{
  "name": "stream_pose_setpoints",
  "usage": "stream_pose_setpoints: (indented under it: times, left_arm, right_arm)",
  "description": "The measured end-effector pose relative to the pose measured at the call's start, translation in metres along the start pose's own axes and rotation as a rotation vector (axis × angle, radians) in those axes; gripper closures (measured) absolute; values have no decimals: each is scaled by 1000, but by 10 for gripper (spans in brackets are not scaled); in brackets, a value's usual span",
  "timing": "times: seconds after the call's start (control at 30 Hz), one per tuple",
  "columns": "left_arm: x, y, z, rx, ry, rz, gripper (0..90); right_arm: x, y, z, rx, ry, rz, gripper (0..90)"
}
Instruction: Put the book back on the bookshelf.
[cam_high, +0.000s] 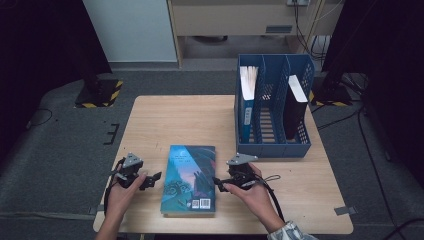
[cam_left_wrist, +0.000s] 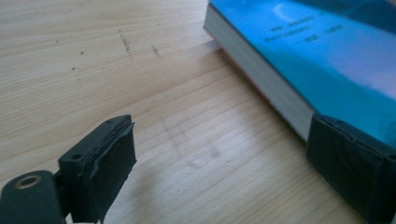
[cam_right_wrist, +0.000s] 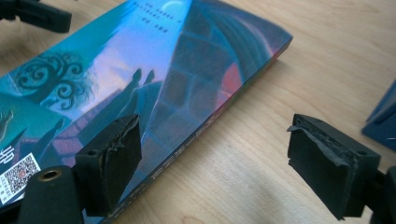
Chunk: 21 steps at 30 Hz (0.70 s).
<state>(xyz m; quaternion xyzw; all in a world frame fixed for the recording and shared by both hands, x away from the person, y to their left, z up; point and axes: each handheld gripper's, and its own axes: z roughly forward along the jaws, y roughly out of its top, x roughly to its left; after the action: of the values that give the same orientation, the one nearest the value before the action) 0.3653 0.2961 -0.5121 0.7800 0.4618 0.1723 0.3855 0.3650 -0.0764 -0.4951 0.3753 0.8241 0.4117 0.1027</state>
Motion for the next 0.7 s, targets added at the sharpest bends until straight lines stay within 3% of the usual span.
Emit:
stream_pose_setpoints:
  times: [0.13, 0.27, 0.33, 0.53, 0.7]
  left_arm:
    - [-9, 3, 1, 1, -22, 23, 91]
    - [-20, 5, 3, -16, -68, 12, 126]
    - [-25, 5, 6, 5, -64, 37, 130]
    - [-30, 4, 6, 9, -69, 46, 150]
    - [-34, 5, 8, 13, -100, 49, 167]
  right_arm:
    - [3, -1, 4, 10, 8, -9, 188]
    - [6, -2, 5, 17, 16, -14, 192]
    - [7, -3, 6, 16, 15, -16, 192]
    - [10, -4, 8, 24, 45, -9, 219]
    - [13, -5, 11, 30, 59, -12, 213]
